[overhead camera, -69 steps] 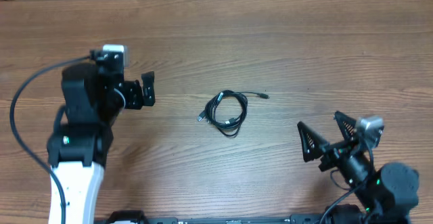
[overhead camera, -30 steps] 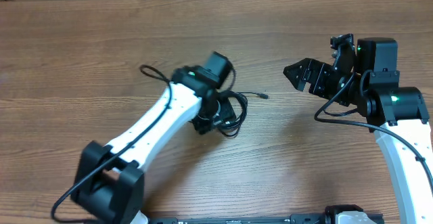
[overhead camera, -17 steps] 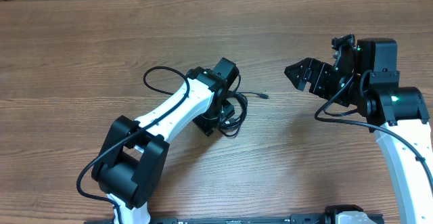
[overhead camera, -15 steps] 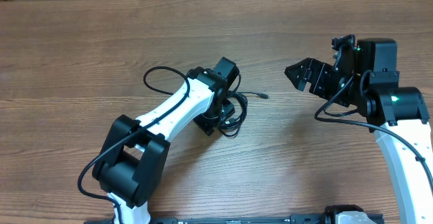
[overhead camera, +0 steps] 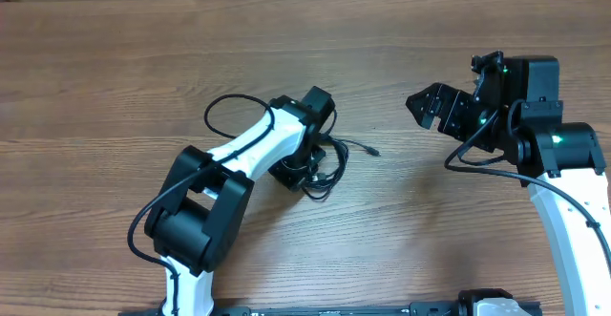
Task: Untangle cables
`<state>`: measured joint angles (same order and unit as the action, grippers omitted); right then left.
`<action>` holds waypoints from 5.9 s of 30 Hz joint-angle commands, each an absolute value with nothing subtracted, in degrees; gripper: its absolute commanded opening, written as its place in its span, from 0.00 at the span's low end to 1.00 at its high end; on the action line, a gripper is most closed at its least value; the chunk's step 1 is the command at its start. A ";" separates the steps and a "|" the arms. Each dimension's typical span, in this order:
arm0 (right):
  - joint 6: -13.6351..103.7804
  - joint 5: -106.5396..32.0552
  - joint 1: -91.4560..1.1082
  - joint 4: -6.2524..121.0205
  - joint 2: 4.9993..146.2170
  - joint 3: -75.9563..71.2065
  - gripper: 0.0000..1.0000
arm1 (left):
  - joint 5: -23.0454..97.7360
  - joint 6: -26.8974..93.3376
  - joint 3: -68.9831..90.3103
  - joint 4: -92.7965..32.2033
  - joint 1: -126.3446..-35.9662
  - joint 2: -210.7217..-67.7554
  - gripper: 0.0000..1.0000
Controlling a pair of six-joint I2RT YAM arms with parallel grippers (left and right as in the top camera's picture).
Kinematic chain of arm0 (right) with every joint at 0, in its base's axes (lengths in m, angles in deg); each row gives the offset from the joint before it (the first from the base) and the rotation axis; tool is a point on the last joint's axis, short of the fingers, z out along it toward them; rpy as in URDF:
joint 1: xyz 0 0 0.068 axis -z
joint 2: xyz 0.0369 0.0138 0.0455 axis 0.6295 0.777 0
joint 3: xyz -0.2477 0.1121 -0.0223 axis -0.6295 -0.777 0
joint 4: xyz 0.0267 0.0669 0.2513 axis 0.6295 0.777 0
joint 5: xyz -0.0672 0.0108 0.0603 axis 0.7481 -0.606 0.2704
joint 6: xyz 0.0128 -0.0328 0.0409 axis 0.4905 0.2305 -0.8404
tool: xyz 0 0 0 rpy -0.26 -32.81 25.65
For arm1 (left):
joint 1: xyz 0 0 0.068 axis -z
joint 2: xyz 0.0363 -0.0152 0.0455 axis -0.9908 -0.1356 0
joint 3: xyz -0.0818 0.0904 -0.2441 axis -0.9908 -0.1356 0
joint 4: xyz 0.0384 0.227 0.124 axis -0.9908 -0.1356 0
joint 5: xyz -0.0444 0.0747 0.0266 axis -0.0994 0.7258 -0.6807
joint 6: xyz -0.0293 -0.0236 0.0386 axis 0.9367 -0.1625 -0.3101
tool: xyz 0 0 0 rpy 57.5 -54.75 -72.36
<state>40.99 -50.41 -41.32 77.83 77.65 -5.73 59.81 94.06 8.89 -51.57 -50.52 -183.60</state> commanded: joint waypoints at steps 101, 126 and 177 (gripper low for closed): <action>20.44 -58.91 -54.26 53.00 86.94 -4.03 0.75 | 53.54 49.34 51.32 -75.46 -64.71 -183.77 0.04; -5.79 -58.41 -59.89 32.22 98.35 -4.03 0.59 | 39.27 46.56 51.32 -69.13 -58.87 -183.79 0.04; -6.58 -64.14 -52.11 28.19 98.42 -4.03 0.55 | 38.92 27.22 51.32 -75.90 -58.06 -183.79 0.04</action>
<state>-6.01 -65.73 -52.14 27.47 98.77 -4.94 42.92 32.95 51.23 -75.62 -58.54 -184.19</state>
